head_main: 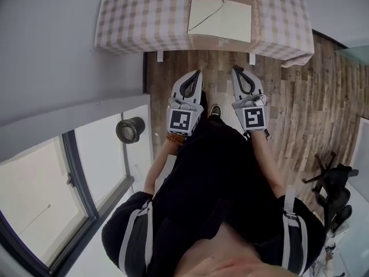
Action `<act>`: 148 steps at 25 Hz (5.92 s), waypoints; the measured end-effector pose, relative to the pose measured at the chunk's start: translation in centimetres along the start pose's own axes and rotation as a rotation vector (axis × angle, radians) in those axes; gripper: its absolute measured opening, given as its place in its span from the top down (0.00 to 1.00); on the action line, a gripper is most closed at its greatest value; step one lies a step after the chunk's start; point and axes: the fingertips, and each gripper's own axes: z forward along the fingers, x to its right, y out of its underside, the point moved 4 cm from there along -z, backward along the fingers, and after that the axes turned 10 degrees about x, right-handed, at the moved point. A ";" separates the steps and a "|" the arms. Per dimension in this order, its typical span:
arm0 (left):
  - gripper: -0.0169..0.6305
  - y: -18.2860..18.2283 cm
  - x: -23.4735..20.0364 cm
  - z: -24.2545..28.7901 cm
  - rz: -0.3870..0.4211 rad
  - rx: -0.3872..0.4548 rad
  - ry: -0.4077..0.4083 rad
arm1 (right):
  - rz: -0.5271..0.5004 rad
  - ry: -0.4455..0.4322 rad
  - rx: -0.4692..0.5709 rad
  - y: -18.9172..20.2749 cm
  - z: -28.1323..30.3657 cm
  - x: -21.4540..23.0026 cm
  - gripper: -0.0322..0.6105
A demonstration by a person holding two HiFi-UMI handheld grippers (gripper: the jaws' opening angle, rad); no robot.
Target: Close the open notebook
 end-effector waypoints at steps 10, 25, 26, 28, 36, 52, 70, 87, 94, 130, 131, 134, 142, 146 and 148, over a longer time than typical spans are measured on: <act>0.97 0.5 -9.1 8.6 0.004 0.020 0.103 | -0.075 0.057 -0.062 1.2 9.6 1.4 0.95; 0.97 3.9 -16.3 14.8 -0.016 -0.019 0.197 | -0.032 -0.006 -0.148 7.0 19.7 -3.0 0.95; 0.97 4.3 -16.3 14.8 -0.018 -0.026 0.191 | -0.044 -0.019 -0.153 7.3 20.0 -3.2 0.95; 0.97 5.1 -16.1 15.1 -0.016 -0.046 0.201 | -0.084 -0.021 -0.162 7.9 20.4 -3.5 0.95; 0.97 5.4 -15.9 16.0 0.013 -0.038 0.242 | -0.280 0.004 -0.212 10.4 20.7 -2.3 0.88; 0.97 6.7 -18.2 14.8 0.014 -0.063 0.207 | -0.680 -0.103 -0.430 17.2 20.8 -2.7 0.65; 0.97 7.2 -21.2 13.8 0.000 -0.056 0.143 | -0.761 -0.213 -0.534 21.8 22.2 -0.7 0.64; 0.97 7.8 -21.2 14.3 0.000 -0.064 0.167 | -0.776 -0.262 -0.502 20.7 22.0 -0.6 0.72; 0.97 7.9 -21.2 14.7 0.000 -0.059 0.171 | -0.786 -0.269 -0.486 20.3 21.9 -0.6 0.75; 0.97 8.7 -22.2 20.8 -0.004 -0.090 0.254 | -0.600 -0.130 -0.414 18.0 25.4 3.7 0.88; 0.97 8.7 -21.8 20.4 -0.002 -0.090 0.259 | -0.582 -0.119 -0.408 17.9 24.8 3.6 0.89; 0.97 8.8 -19.4 17.0 0.006 -0.086 0.272 | -0.548 -0.090 -0.391 17.3 21.2 1.8 0.89; 0.97 8.7 -18.0 16.6 0.012 -0.081 0.300 | -0.487 -0.041 -0.378 16.8 19.9 1.9 0.89; 0.97 8.9 -17.9 16.5 0.020 -0.091 0.310 | -0.444 -0.014 -0.371 16.7 19.6 2.1 0.89; 0.97 9.1 -17.9 16.6 0.023 -0.095 0.312 | -0.414 0.006 -0.364 16.6 19.5 2.3 0.89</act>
